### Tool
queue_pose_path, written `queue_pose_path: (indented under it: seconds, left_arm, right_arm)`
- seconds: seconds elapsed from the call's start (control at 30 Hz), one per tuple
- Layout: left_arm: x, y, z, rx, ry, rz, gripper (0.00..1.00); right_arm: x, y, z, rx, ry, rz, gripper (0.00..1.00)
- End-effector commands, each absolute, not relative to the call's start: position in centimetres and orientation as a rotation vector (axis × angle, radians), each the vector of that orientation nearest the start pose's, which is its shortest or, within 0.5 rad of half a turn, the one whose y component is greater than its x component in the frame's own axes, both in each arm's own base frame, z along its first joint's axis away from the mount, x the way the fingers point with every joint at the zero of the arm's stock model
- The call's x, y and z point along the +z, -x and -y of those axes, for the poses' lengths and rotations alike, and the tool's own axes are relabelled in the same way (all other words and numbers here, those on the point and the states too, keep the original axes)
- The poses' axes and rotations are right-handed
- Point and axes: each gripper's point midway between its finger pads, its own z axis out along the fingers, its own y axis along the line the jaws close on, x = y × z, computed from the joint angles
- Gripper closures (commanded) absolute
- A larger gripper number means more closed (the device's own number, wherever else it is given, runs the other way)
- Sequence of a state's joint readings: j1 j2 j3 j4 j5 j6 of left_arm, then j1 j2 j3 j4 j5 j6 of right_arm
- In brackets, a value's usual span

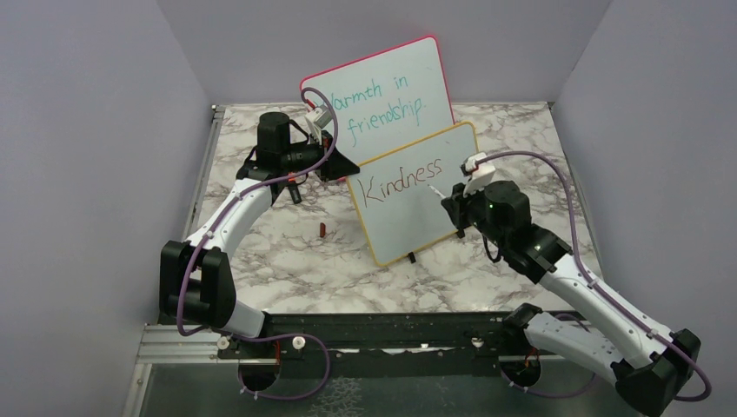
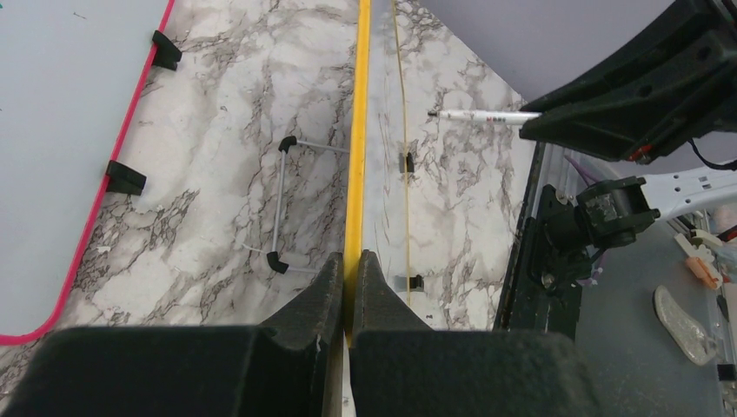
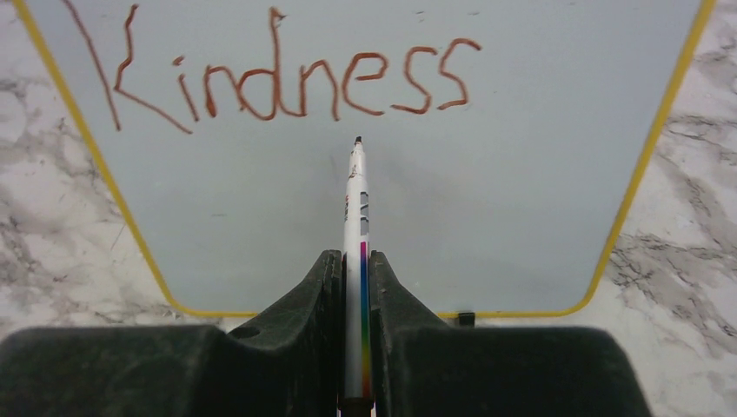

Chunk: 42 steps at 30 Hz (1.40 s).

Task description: Write a sentence on the whiteboard

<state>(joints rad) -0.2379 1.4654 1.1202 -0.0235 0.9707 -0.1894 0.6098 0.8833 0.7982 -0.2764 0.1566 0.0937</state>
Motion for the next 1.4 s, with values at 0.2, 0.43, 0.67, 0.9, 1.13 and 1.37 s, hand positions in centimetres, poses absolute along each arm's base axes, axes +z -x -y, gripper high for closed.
queue_pose_path:
  seconds: [0.2,0.43,0.67,0.9,1.13,1.37]
  left_arm:
    - [21.6,-33.2,23.9,-1.202,-0.700,-1.940,1.00]
    - [21.6,-33.0,24.0,-1.201,-0.706,-1.935,1.00]
    - [21.7,-33.0,24.1,-1.198,-0.708,-1.932,1.00]
    - [21.8,-32.9,24.1,-1.195,-0.710,-1.928,1.00]
    - [21.8,-32.9,24.1,-1.198,-0.710,-1.928,1.00]
    - [21.9,-32.9,24.1,-1.198,-0.711,-1.927,1.00]
  right_arm:
    - [22.4,-24.2,-21.0,0.322,0.514,-1.862,0.99]
    - [21.7,-22.2,-24.6,0.277,0.583,-1.837,0.99]
    - [20.9,-21.6,-26.8,0.248,0.614,-1.844,0.99]
    - [21.3,-21.4,-28.0,0.274,0.625,-1.822,0.99]
    - [21.4,-21.4,-28.9,0.288,0.644,-1.808,0.99]
    - [20.9,-21.6,-29.4,0.283,0.651,-1.814,0.99]
